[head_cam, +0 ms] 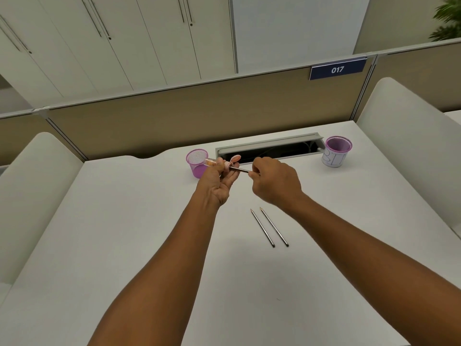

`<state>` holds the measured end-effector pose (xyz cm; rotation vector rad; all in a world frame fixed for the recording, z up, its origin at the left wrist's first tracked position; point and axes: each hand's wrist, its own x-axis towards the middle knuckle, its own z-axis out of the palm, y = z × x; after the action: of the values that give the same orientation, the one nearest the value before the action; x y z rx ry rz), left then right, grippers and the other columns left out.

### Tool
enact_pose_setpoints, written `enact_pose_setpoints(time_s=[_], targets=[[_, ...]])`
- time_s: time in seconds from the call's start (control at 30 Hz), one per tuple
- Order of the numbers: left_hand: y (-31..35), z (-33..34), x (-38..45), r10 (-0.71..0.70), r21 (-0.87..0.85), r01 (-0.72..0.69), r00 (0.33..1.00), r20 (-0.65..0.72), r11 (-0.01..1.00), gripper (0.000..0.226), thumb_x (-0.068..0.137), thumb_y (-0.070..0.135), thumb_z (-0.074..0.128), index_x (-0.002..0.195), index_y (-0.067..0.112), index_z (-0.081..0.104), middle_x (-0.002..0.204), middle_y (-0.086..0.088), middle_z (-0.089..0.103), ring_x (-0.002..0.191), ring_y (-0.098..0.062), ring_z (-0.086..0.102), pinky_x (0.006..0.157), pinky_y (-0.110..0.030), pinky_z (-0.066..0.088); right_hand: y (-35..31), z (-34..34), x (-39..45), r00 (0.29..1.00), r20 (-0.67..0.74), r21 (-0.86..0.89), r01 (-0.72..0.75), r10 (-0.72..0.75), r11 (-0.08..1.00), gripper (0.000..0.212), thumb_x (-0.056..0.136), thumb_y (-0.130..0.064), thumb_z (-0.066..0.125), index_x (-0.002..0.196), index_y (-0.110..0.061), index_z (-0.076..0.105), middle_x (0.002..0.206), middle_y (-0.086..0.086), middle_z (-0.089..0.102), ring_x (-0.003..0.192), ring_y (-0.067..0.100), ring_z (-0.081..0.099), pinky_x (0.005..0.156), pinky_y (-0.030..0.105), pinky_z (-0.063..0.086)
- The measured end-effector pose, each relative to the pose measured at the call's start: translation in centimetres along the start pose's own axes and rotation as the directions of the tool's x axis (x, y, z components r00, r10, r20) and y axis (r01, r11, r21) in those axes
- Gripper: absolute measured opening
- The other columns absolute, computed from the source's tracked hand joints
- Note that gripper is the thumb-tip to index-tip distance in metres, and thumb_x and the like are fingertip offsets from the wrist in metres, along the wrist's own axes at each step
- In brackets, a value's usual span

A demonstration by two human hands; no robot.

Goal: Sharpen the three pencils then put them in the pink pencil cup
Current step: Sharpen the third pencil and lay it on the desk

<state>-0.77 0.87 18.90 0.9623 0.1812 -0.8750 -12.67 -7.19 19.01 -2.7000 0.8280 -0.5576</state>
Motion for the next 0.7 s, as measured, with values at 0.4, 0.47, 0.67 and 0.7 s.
enact_pose_setpoints(time_s=[0.4,0.47,0.67,0.7], targets=[[-0.7,-0.6,0.0,-0.024,0.100,0.019,0.999,0.047,0.995,0.011,0.101,0.013,0.049,0.105,0.004,0.052,0.116,-0.025,0.066,0.106,-0.035,0.066,0.095,-0.045,0.053,-0.4,-1.7,2.1,0.567,0.723,0.375,-0.802,0.396,0.464,0.032,0.099,-0.025,0.046,0.082,-0.006,0.064,0.062,0.002,0.048,0.047,0.009,0.031,0.039,0.019,0.024],[-0.6,-0.5,0.3,-0.015,0.109,0.012,0.999,0.029,0.994,0.010,0.100,0.013,0.050,0.104,0.004,0.054,0.115,-0.024,0.067,0.109,-0.035,0.065,0.097,-0.046,0.052,0.0,-2.1,2.1,0.538,0.770,0.390,-0.822,0.342,0.415,0.033,0.101,-0.026,0.045,0.085,-0.005,0.064,0.059,0.000,0.045,0.046,0.008,0.027,0.037,0.018,0.022],[0.0,-0.1,0.3,-0.015,0.079,0.015,1.000,-0.012,0.997,0.007,0.102,0.010,0.046,0.098,0.007,0.050,0.104,-0.024,0.067,0.109,-0.035,0.064,0.098,-0.045,0.050,0.2,-1.1,0.9,0.843,0.452,0.330,-0.461,0.291,0.824,0.033,0.094,-0.039,0.055,0.096,-0.007,0.061,0.085,0.006,0.061,0.072,0.019,0.052,0.062,0.031,0.041],[0.0,-0.1,0.3,-0.014,0.060,0.015,1.000,-0.019,0.998,0.007,0.102,0.009,0.045,0.096,0.007,0.050,0.105,-0.024,0.066,0.111,-0.035,0.064,0.099,-0.045,0.050,0.4,-0.7,0.6,0.906,0.338,0.236,-0.346,0.257,0.908,0.030,0.094,-0.040,0.055,0.094,-0.010,0.058,0.086,0.004,0.059,0.076,0.020,0.054,0.065,0.032,0.041]])
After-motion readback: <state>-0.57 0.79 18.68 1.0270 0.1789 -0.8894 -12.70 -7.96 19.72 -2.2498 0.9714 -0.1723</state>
